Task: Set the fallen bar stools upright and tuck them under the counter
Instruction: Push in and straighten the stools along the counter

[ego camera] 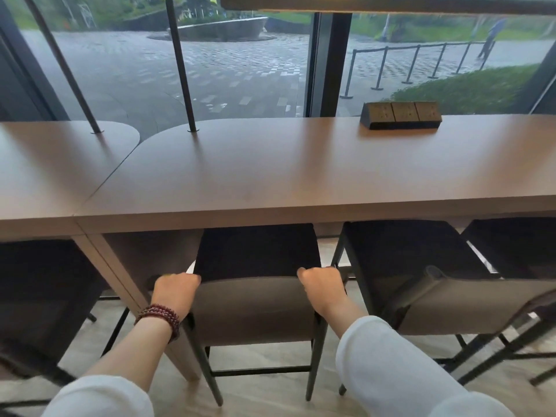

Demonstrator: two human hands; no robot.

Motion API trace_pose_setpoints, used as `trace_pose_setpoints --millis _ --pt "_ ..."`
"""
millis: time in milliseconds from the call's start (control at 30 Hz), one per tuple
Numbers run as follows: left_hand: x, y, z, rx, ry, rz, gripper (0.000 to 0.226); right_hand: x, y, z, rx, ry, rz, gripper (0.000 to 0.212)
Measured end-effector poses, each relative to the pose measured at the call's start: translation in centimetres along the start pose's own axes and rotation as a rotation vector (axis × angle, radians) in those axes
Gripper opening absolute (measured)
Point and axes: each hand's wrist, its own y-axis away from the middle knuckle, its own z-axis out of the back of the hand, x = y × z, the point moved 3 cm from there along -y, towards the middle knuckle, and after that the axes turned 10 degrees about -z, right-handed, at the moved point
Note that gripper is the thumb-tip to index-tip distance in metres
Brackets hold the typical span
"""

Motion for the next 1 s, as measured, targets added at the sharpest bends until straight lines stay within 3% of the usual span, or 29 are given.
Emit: trace_pose_setpoints --millis 1000 --pt "-0.2 -0.6 -0.4 -0.024 -0.059 -0.043 0.027 -0.5 -1.0 0.7 0.060 -0.010 -0.030 0.035"
